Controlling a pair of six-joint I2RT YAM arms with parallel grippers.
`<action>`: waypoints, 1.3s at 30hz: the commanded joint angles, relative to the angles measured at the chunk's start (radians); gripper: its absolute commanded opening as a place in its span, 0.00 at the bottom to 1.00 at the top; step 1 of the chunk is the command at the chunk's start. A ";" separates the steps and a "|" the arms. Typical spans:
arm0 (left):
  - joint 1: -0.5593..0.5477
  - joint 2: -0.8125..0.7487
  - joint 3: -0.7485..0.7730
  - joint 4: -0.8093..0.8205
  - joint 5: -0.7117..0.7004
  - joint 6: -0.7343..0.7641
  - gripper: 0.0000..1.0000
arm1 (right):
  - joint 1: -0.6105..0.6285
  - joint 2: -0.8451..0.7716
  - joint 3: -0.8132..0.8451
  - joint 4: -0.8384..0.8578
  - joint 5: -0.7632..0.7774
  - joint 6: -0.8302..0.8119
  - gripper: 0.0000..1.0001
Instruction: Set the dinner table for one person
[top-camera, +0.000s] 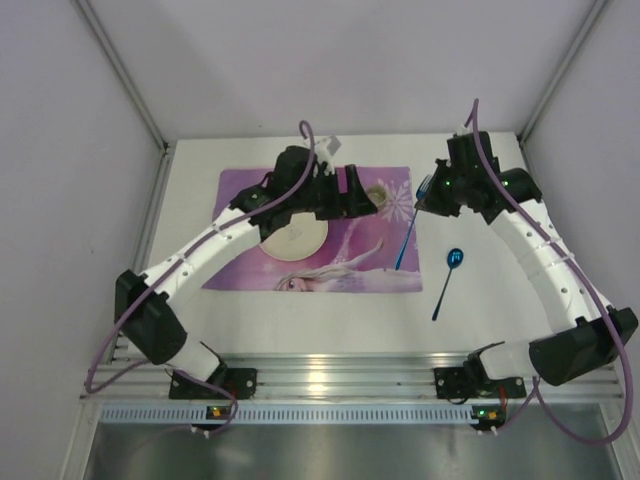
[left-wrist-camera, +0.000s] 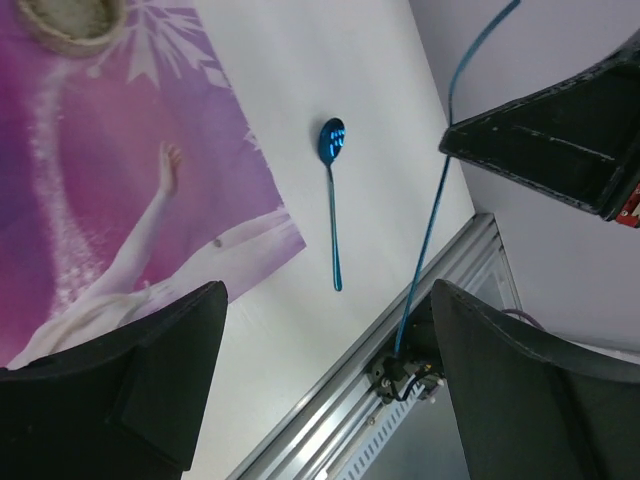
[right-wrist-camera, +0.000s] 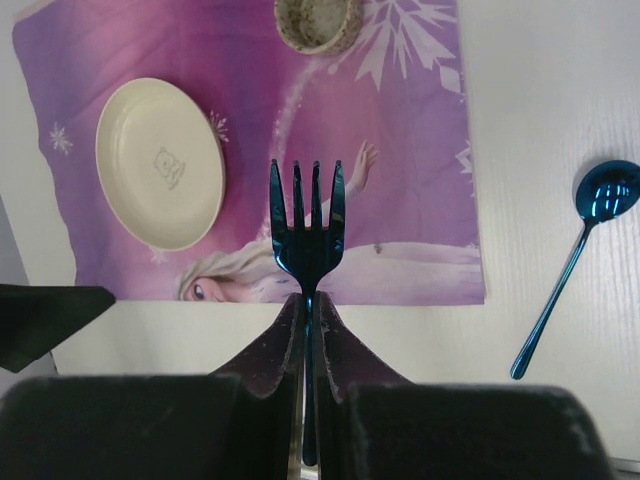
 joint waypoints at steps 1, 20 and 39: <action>-0.077 0.101 0.147 0.071 0.011 0.015 0.88 | 0.009 -0.032 0.004 -0.020 -0.054 0.032 0.00; -0.214 0.246 0.152 0.054 0.066 0.044 0.00 | 0.009 -0.030 -0.029 0.031 -0.108 0.077 0.00; 0.166 -0.067 -0.194 -0.252 -0.055 0.242 0.00 | -0.032 0.011 0.021 0.046 -0.180 0.026 1.00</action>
